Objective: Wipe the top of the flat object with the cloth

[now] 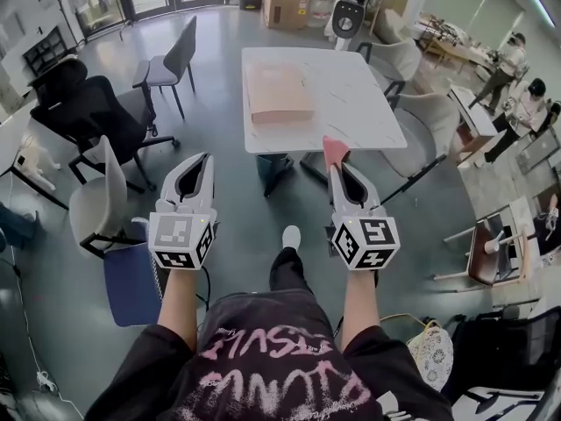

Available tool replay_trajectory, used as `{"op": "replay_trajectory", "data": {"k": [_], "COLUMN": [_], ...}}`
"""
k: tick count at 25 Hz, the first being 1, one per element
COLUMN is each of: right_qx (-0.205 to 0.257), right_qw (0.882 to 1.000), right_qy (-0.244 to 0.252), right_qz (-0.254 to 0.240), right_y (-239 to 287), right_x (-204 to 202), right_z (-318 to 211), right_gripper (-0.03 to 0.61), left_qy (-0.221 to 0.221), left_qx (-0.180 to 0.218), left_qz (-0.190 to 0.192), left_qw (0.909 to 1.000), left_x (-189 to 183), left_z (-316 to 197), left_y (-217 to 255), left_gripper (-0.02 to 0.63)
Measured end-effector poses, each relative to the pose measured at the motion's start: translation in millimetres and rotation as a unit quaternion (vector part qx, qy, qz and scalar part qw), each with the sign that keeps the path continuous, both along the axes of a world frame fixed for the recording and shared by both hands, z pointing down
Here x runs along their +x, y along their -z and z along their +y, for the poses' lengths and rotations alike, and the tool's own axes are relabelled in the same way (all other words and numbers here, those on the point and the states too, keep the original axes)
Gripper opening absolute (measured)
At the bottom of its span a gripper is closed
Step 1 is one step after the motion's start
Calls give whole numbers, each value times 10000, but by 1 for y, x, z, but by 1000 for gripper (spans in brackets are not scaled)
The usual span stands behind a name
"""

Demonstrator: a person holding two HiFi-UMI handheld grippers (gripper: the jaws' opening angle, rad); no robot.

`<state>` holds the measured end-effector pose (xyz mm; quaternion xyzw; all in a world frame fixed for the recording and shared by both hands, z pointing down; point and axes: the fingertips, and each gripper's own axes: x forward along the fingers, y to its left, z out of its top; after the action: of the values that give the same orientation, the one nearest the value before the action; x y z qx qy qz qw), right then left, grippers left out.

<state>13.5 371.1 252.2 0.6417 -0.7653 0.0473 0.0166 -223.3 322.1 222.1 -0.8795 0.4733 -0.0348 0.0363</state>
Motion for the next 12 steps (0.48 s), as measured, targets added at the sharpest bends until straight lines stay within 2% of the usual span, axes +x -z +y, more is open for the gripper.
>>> {"op": "replay_trajectory", "data": {"k": [12], "right_qx": [107], "right_qw": [9999], "right_qy": [72], "right_qz": [-87], "right_y": [-1], "right_x": [20], "right_z": [-36], "right_gripper": [48], "left_qy": [34], "left_qx": [103], "left_qz": [-63], "left_qw": [9999], "left_x": [21], "left_z": [-32], "left_y": [1], "left_gripper": [1]}}
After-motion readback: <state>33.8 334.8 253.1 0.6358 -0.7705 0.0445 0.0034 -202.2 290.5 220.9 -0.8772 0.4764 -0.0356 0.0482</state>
